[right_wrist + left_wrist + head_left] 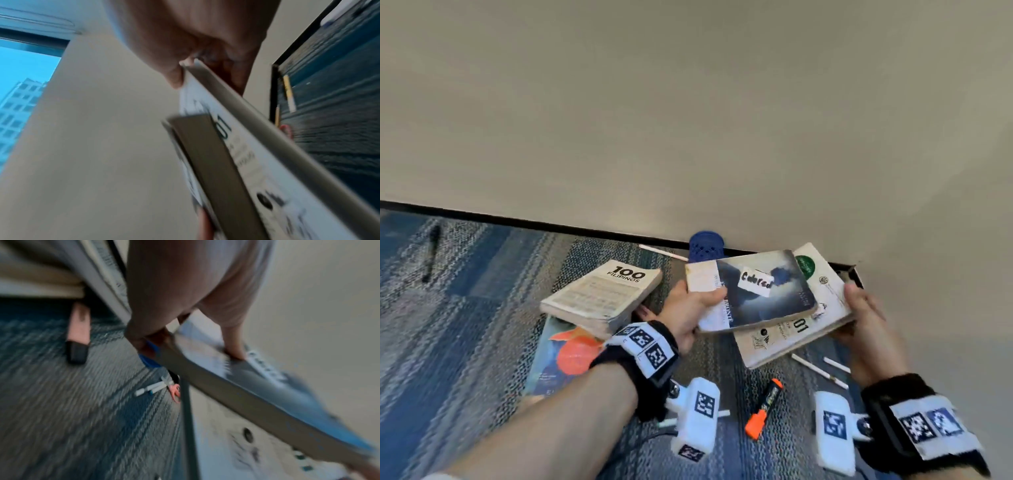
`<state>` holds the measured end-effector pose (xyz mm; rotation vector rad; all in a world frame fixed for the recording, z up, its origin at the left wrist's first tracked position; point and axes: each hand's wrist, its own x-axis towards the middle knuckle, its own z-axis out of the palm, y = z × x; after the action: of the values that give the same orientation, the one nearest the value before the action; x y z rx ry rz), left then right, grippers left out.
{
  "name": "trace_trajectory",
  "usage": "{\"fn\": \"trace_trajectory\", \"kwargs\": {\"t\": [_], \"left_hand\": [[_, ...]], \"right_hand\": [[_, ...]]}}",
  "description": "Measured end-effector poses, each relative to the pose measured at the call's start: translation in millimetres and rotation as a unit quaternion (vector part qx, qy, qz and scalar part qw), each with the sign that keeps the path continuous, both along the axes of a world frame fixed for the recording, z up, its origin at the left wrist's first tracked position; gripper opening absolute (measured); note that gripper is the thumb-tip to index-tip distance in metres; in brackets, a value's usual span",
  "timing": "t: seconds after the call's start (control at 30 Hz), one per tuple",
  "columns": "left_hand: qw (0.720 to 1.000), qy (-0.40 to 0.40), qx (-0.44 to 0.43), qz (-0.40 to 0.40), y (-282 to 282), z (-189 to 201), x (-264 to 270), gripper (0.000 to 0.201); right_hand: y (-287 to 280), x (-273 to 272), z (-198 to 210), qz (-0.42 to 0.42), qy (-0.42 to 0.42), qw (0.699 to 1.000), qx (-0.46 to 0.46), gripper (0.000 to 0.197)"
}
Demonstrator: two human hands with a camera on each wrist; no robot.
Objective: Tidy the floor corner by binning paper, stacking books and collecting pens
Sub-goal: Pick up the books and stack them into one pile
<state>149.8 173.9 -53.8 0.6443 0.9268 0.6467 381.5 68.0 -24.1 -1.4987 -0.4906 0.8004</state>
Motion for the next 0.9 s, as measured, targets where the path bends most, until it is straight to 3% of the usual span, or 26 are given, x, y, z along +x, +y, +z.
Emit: {"fn": "trace_trajectory", "kwargs": {"t": [0.1,0.17,0.2,0.23,0.3,0.4,0.47,0.57,0.63,0.73,0.8,0.9], "left_hand": [[0.983,0.115,0.119,-0.074,10.3,16.0,3.9,0.098],[0.918,0.288,0.239,-0.129,28.6,46.5,-2.7,0.118],[0.883,0.338,0.292,-0.143,40.1,64.4,-7.5,0.124],[0.863,0.333,0.341,-0.168,50.6,83.4,-11.1,0.125],[0.842,0.264,0.396,-0.255,66.0,120.5,-23.4,0.115],[0.814,0.246,0.417,-0.321,85.0,153.5,-56.3,0.065],[0.842,0.229,0.406,-0.271,96.3,160.2,-83.8,0.050],[0.914,0.176,0.323,-0.168,101.7,143.8,-126.1,0.048],[0.942,0.164,0.272,-0.109,100.7,127.3,-151.5,0.047],[0.954,0.206,0.217,-0.019,100.2,95.5,-175.6,0.048],[0.962,0.207,0.177,0.004,98.0,75.6,-187.4,0.056],[0.944,0.268,0.183,-0.066,96.1,37.9,-196.5,0.071]], "right_hand": [[3.0,-20.3,32.9,-0.004,0.069,0.996,0.062,0.037],[13.6,-33.1,56.0,-0.005,0.074,0.994,0.080,0.049],[21.3,-41.0,69.1,-0.008,0.068,0.994,0.087,0.048],[28.2,-49.7,83.0,-0.008,0.066,0.994,0.086,0.045],[47.6,-62.5,101.3,0.010,0.071,0.995,0.073,0.055],[76.2,-82.3,126.7,0.062,0.090,0.993,0.033,0.058],[94.2,-94.7,141.8,0.154,0.114,0.981,0.010,0.053],[116.9,-120.5,145.1,0.259,0.132,0.957,-0.005,0.066],[127.6,-141.4,133.0,0.320,0.161,0.933,-0.017,0.068],[143.3,-178.4,103.7,0.382,0.152,0.911,-0.044,0.039],[152.5,-205.9,79.8,0.391,0.124,0.908,-0.079,0.040],[167.4,-232.0,35.2,0.354,0.093,0.917,-0.161,0.048]]}}
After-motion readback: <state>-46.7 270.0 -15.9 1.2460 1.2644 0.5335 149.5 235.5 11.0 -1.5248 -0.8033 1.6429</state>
